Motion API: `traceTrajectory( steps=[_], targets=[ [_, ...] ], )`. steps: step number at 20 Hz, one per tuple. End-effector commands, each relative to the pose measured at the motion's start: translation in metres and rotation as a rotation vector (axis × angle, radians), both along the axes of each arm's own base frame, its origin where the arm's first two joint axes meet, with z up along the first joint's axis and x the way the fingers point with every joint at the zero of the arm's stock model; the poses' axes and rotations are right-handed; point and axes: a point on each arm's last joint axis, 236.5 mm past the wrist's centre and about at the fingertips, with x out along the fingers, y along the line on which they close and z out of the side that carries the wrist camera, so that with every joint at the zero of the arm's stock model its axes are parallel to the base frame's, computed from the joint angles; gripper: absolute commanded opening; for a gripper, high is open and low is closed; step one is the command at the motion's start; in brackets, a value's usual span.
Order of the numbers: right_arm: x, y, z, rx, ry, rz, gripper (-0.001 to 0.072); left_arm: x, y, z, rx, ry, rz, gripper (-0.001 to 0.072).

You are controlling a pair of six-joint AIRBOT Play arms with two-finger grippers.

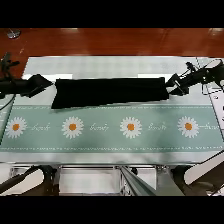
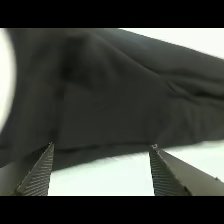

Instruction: Fold the shirts.

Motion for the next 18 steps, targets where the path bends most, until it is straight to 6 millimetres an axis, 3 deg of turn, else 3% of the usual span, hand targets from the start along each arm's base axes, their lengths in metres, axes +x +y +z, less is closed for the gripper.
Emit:
traceTrajectory(
  steps=[1,2,3,4,5,6,9,13,18],
  targets=[
    [0.011,0.036,-0.001,0.054,-0.026,0.019,0.0617,-0.010,-0.057,0.005,-0.008,-0.053,-0.114,0.0701],
    [0.011,0.043,-0.002,0.051,-0.027,0.034,0.0603,-0.007,-0.067,0.004,-0.002,-0.065,-0.130,0.0700],
    [0.010,0.049,-0.003,0.050,-0.030,0.048,0.0445,-0.003,-0.076,0.003,0.005,-0.083,-0.137,0.0699],
    [0.011,0.051,-0.001,0.052,-0.035,0.051,0.0148,0.001,-0.084,0.004,0.008,-0.101,-0.139,0.0678],
    [0.010,0.052,0.006,0.057,-0.046,0.062,0.0028,0.006,-0.090,0.005,0.003,-0.117,-0.135,0.0404],
    [0.008,0.047,0.017,0.039,-0.070,0.086,0.0028,0.008,-0.095,0.007,-0.014,-0.125,-0.131,0.0005],
    [-0.005,0.020,0.064,-0.118,-0.158,0.165,0.0028,0.007,-0.121,0.018,-0.075,-0.138,-0.157,0.0018],
    [-0.047,0.016,0.141,-0.221,-0.326,0.193,0.0028,-0.004,-0.181,0.018,-0.064,-0.182,-0.261,0.0016],
    [-0.134,0.031,0.190,-0.270,-0.448,0.118,0.0029,-0.024,-0.269,-0.033,0.043,-0.049,-0.423,0.0015]
  ],
)
